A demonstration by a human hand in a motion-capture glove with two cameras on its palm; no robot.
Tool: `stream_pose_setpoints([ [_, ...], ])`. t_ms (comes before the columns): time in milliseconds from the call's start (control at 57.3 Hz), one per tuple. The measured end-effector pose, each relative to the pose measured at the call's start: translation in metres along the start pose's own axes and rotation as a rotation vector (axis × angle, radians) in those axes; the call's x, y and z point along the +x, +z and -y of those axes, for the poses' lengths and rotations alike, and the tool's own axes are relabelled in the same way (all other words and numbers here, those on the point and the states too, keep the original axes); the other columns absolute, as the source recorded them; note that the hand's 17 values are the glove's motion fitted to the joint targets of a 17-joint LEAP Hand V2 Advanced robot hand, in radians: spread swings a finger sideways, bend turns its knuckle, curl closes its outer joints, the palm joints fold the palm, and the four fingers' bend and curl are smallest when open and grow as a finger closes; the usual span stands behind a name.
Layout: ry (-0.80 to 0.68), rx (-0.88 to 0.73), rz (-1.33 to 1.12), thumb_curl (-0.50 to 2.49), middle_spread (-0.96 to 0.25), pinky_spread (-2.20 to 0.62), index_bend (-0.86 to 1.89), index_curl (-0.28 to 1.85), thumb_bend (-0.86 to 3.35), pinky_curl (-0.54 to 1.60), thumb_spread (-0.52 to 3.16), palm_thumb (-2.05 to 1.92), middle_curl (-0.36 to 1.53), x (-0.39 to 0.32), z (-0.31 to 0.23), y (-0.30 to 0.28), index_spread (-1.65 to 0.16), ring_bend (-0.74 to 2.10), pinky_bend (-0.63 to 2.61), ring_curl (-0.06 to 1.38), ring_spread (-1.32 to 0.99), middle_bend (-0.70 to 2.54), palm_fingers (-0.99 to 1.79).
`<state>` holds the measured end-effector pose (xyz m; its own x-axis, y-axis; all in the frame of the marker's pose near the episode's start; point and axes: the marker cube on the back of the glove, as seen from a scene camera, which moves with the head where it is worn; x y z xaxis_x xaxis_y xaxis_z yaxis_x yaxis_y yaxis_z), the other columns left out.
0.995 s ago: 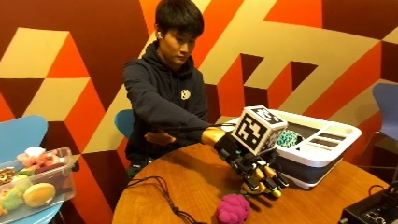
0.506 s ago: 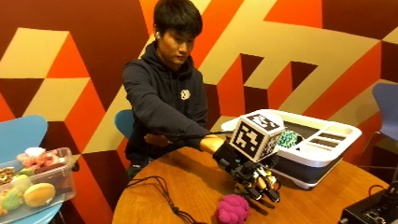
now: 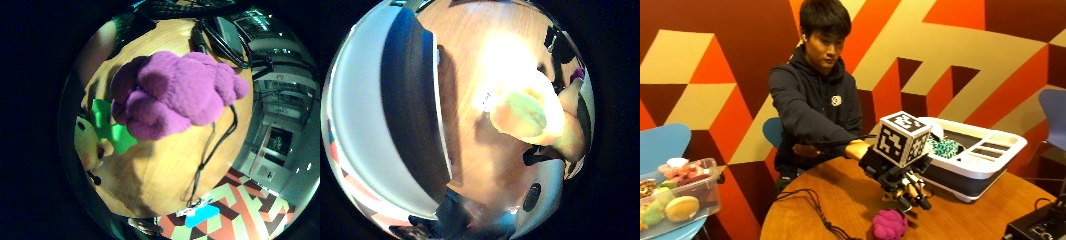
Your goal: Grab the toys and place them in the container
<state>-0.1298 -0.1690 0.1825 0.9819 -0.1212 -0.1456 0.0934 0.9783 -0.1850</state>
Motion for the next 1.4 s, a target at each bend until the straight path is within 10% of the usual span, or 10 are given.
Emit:
stream_pose_setpoints([
  [646, -0.226, 0.341, 0.147, 0.56, -0.23, 0.01, 1.34, 0.52, 0.11, 0.36, 1.19, 0.82, 0.53, -0.083, -0.102, -0.189, -0.12, 0.18, 0.33, 0.07, -0.17, 0.99, 0.15],
  [1100, -0.374, 0.263, 0.025, 0.58, -0.24, 0.01, 1.31, 0.54, 0.07, 0.37, 1.24, 0.82, 0.55, -0.253, -0.081, -0.177, -0.16, 0.18, 0.35, 0.11, -0.18, 0.93, 0.12],
  [1205, -0.275, 0.142, -0.088, 0.48, -0.11, 0.03, 0.6, 0.38, -0.07, 0.46, 1.23, 0.57, 0.41, -0.244, -0.069, -0.165, -0.19, 0.32, 0.72, 0.18, -0.09, 0.41, -0.47],
  [1397, -0.245, 0.173, -0.001, 0.38, 0.0, 0.05, 0.1, 0.23, -0.07, 0.45, 1.11, 0.23, 0.29, -0.163, -0.073, -0.177, -0.21, 0.18, 0.68, 0.19, -0.01, 0.1, -0.39],
])
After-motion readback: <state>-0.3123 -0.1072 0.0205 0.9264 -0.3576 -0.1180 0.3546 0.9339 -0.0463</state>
